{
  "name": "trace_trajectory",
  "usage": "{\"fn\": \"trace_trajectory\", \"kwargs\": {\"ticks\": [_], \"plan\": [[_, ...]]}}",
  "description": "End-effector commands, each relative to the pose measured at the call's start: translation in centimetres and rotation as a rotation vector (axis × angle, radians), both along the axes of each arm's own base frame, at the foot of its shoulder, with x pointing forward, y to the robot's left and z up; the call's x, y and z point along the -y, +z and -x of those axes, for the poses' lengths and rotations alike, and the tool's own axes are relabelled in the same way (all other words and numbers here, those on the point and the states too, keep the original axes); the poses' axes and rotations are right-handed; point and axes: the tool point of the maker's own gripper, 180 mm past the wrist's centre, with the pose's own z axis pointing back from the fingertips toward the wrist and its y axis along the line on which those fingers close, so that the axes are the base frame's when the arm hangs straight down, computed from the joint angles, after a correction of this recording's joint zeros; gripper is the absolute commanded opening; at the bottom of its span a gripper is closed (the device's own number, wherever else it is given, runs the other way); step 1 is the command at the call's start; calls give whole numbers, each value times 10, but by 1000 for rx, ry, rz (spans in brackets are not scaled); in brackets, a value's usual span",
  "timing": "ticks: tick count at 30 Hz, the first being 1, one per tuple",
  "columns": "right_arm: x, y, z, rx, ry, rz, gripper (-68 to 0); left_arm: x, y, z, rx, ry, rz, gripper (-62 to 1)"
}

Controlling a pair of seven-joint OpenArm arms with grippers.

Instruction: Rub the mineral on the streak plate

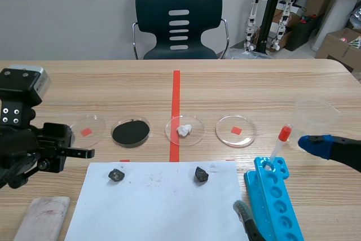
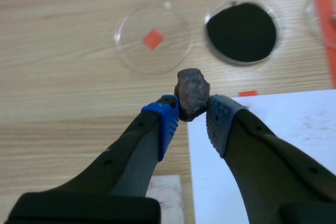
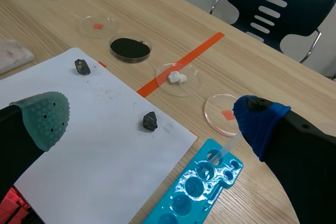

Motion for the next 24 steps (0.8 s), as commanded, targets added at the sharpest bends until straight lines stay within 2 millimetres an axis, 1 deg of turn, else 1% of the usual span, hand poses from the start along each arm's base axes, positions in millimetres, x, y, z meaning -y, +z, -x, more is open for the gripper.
{"fn": "trace_trajectory", "kwargs": {"ticks": [1,4,9,13,17,24], "plan": [[-1,13,-5,42,-3,-20,4,10,14,-2,69,-57,12,-479],[-1,13,-5,42,-3,-20,4,28,29,2,152,-141,44,-479],[-1,13,-5,42,-3,-20,4,58,48,17,258,-292,114,-479],[-1,13,-5,42,-3,-20,4,73,59,30,329,-385,173,-479],[-1,13,-5,42,-3,-20,4,75,62,42,352,-427,206,-479],[-1,13,-5,42,-3,-20,4,70,58,57,356,-408,222,-479]]}}
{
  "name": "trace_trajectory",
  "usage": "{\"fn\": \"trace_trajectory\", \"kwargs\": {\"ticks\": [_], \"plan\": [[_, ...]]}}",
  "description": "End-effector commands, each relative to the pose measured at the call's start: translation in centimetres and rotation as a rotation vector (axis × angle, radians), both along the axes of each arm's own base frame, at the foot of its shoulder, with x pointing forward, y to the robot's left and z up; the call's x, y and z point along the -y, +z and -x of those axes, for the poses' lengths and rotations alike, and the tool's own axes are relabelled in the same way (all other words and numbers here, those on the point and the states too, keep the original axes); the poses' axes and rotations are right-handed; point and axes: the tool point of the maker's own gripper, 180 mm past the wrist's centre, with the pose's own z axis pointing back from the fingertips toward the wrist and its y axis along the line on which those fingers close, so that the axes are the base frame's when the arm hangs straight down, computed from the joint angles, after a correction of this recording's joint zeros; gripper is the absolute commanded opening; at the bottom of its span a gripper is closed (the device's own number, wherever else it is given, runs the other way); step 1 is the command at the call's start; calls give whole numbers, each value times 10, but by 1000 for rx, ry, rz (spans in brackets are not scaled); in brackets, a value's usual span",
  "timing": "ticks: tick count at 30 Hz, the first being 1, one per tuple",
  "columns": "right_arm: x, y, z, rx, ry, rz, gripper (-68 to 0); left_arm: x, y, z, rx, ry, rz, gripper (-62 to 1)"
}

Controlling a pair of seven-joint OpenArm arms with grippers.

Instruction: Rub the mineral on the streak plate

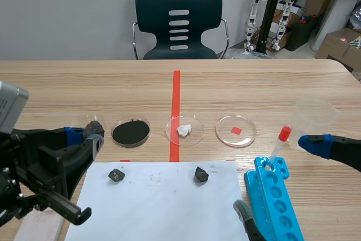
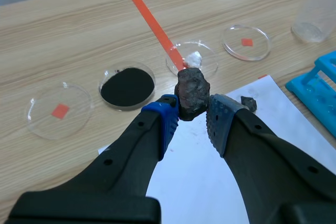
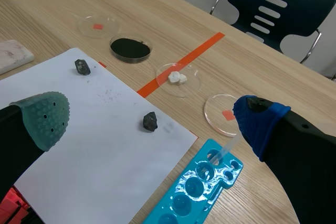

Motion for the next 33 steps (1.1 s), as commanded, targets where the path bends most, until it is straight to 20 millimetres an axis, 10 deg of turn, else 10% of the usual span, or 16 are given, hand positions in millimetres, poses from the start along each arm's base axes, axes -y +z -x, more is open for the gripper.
{"fn": "trace_trajectory", "kwargs": {"ticks": [1,33], "plan": [[-1,13,-5,42,-3,-20,4,2,12,-1,42,2,25,-479],[-1,13,-5,42,-3,-20,4,1,8,2,36,1,8,-479]]}}
